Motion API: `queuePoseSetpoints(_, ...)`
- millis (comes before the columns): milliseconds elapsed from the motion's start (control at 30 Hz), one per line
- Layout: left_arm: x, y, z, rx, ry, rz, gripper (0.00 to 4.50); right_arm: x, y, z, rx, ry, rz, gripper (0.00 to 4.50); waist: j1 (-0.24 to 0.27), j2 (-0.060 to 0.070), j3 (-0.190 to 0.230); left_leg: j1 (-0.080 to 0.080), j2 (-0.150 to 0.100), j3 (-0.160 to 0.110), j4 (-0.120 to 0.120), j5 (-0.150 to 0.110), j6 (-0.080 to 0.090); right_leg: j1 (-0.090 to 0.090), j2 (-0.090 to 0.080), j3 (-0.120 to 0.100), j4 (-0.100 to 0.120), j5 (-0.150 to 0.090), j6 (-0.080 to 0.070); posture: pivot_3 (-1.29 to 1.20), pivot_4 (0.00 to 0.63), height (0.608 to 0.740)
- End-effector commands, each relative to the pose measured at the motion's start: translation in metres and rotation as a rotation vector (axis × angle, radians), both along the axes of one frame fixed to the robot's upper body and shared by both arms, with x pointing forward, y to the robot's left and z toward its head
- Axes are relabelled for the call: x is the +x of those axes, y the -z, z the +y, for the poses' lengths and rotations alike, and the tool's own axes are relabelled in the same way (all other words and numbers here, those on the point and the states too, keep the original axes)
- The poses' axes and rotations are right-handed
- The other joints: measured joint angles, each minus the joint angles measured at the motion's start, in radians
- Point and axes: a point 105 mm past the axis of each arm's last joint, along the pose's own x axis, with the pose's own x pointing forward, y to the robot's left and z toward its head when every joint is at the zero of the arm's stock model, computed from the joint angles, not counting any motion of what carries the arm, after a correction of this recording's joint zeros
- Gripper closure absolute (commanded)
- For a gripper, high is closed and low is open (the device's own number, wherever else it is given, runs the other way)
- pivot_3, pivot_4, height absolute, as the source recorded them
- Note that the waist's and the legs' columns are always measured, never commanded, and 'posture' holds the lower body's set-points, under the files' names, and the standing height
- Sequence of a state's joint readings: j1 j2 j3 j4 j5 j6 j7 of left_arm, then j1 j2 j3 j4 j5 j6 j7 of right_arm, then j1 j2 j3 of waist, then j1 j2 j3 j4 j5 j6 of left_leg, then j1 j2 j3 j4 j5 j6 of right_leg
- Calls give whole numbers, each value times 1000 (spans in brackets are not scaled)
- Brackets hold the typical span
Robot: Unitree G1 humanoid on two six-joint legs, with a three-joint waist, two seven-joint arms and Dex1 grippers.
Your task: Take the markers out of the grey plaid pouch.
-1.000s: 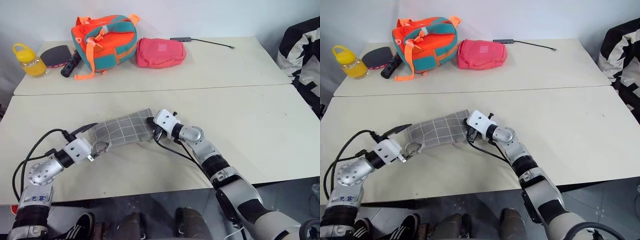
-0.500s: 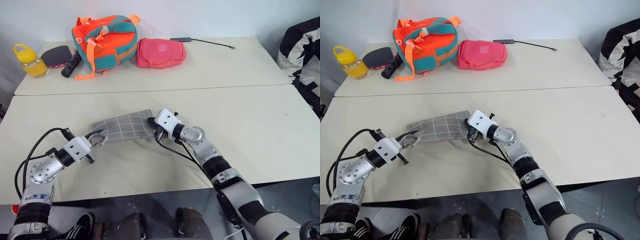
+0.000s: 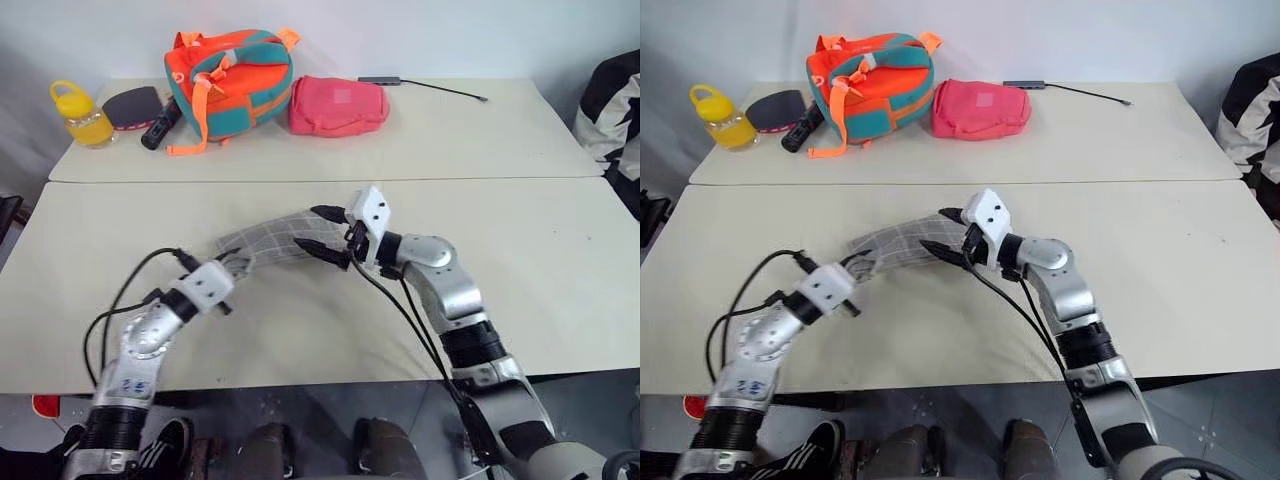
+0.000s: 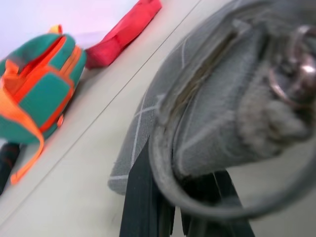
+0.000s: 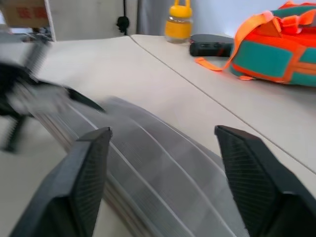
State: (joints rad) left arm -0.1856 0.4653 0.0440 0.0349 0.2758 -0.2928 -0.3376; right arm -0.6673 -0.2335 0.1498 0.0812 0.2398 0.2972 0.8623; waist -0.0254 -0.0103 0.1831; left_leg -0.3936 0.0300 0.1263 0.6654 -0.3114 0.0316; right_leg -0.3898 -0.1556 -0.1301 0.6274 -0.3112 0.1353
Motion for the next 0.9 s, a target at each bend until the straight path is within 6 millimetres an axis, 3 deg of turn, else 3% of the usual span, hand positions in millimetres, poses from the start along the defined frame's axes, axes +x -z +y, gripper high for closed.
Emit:
queuePoseSetpoints(33, -4, 1, -26, 129, 27, -55, 4500, -16, -23, 6, 46, -53, 13, 1181, -1, 0, 0, 0, 0, 0, 0, 0, 0, 0, 0, 0, 0, 0, 0, 0, 150, 740)
queuePoseSetpoints(133, -3, 11, -38, 232, 40, -73, 4500, -24, -14, 15, -1, -71, 61, 1181, -2, 3, -2, 1, 1, 0, -1, 0, -1, 0, 1, 0, 0, 0, 0, 0, 150, 740)
queuePoseSetpoints(367, 2, 9, -43, 244, 37, -96, 4500, -21, 10, 37, -98, -36, 118, 1181, 1, 5, -4, 1, -1, 1, 0, 1, 1, 0, -2, 0, 0, 0, 0, 0, 150, 740)
queuePoseSetpoints(533, 2, 7, -43, 253, 43, -101, 4500, -12, 22, 38, -132, 25, 145, 1181, 1, 5, -4, 1, -1, 1, 0, 1, 1, 0, -4, -2, 0, 0, 0, 0, 150, 740)
queuePoseSetpoints(633, 0, 7, -43, 242, 41, -97, 4500, -11, 27, 36, -173, 15, 132, 1753, 0, 5, -4, 1, -1, 1, 0, 2, 1, 0, -4, -2, 0, 0, 0, 0, 150, 740)
queuePoseSetpoints(900, 1, 7, -39, 190, 20, -77, 4500, -11, 28, 32, -187, 0, 118, 4454, -1, 5, -4, 1, -1, 1, 0, 2, 1, 0, -4, -2, 0, 0, 0, 0, 150, 740)
